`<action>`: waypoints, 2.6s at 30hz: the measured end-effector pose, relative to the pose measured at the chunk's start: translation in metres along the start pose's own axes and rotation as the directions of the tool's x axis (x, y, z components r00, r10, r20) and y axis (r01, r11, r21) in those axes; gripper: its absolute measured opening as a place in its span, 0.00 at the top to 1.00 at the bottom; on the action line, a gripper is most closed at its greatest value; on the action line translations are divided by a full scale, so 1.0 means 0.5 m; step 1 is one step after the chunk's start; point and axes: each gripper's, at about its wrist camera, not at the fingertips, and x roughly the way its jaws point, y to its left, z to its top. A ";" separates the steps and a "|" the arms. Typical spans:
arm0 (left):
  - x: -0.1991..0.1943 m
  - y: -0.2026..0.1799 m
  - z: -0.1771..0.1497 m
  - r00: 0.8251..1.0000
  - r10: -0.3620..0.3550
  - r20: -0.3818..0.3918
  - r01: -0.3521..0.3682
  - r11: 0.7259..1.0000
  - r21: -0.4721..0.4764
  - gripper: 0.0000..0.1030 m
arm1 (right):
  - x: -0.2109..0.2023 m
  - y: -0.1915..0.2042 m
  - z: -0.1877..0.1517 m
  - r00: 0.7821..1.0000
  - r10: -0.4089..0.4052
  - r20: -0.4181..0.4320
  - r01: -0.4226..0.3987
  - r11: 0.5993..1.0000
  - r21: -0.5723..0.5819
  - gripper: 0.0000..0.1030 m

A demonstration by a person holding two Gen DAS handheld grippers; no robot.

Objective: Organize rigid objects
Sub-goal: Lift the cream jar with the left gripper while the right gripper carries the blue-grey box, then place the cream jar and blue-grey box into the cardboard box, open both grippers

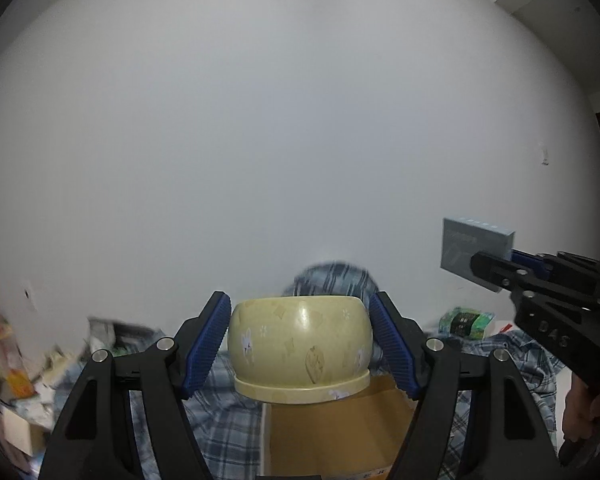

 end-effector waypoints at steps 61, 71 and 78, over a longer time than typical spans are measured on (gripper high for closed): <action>-0.172 -0.002 -0.156 0.992 0.009 -0.126 -0.020 0.996 -0.087 0.00 | -0.129 -0.023 -0.172 0.971 0.040 -0.236 -0.006 0.990 0.143 0.26; -0.158 -0.012 -0.212 0.986 0.030 -0.165 -0.043 0.996 -0.076 0.00 | -0.106 -0.030 -0.259 0.953 0.033 -0.300 0.012 0.989 0.146 0.26; -0.149 -0.006 -0.217 0.982 0.019 -0.187 -0.038 0.995 -0.095 0.00 | -0.097 -0.035 -0.270 0.947 0.045 -0.319 0.007 0.987 0.161 0.26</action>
